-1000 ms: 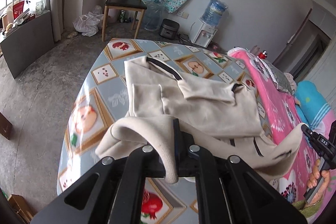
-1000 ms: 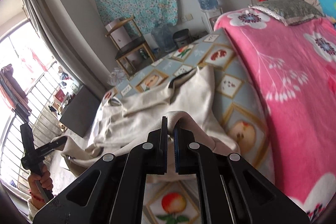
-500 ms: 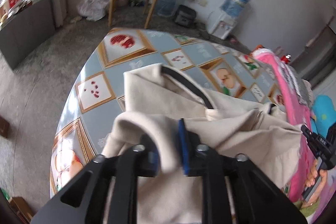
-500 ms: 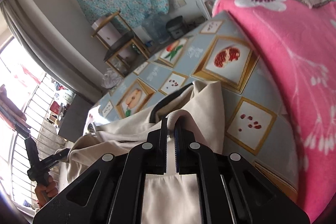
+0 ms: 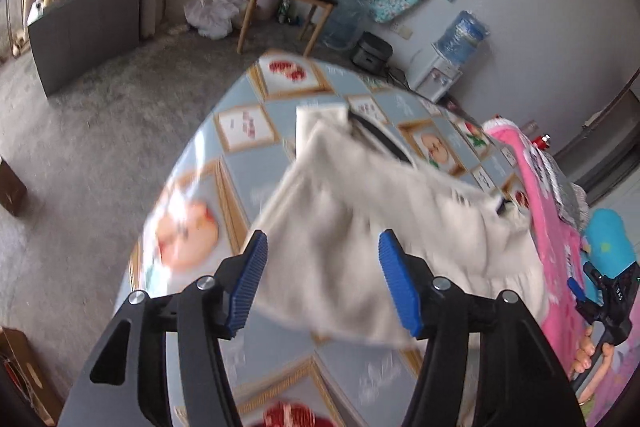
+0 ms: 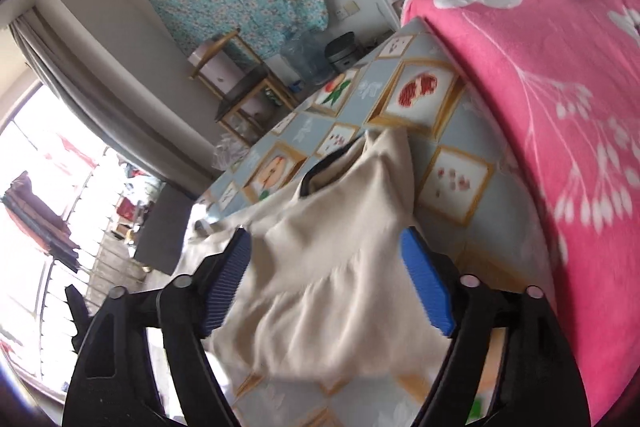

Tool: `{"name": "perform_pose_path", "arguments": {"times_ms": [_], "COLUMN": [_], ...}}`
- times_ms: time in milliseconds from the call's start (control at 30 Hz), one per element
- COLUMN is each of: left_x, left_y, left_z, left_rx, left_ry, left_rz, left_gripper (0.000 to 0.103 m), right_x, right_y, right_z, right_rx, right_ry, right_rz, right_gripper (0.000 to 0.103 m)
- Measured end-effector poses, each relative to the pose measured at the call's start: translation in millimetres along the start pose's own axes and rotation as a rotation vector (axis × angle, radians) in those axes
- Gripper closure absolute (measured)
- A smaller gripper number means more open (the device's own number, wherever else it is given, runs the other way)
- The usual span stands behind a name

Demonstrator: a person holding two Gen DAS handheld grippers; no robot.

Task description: Fold large clothes

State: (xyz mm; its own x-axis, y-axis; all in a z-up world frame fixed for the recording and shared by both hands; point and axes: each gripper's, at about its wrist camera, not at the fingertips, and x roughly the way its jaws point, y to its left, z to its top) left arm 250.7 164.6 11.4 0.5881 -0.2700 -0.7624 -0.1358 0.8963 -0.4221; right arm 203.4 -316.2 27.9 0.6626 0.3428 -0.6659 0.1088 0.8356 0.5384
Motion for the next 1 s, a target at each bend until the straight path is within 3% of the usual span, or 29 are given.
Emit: {"name": "perform_pose_path", "arguments": {"times_ms": [267, 500, 600, 767, 900, 1000], "left_x": [31, 57, 65, 68, 70, 75], "left_y": [24, 55, 61, 51, 27, 12], "left_z": [-63, -57, -50, -40, -35, -33], "left_rx": [-0.165, -0.402, -0.456, -0.439, -0.333, -0.265], "left_ry": [0.157, 0.107, 0.085, 0.042, -0.007, -0.033], "left_rz": [-0.167, -0.282, -0.316, -0.255, -0.13, -0.024], "left_gripper": [0.043, 0.043, 0.043, 0.043, 0.043, 0.052], "right_x": [-1, 16, 21, 36, 44, 49], "right_y": [-21, -44, -53, -46, -43, -39], "right_z": [-84, -95, -91, -81, -79, -78], "right_rx": [0.171, 0.333, 0.406, 0.426, 0.448, 0.451], "right_ry": [0.131, 0.094, 0.026, -0.049, -0.121, -0.17], "right_rz": [-0.019, -0.005, -0.008, -0.02, -0.076, -0.108], "right_gripper": [0.025, 0.025, 0.025, 0.026, 0.031, 0.038]}}
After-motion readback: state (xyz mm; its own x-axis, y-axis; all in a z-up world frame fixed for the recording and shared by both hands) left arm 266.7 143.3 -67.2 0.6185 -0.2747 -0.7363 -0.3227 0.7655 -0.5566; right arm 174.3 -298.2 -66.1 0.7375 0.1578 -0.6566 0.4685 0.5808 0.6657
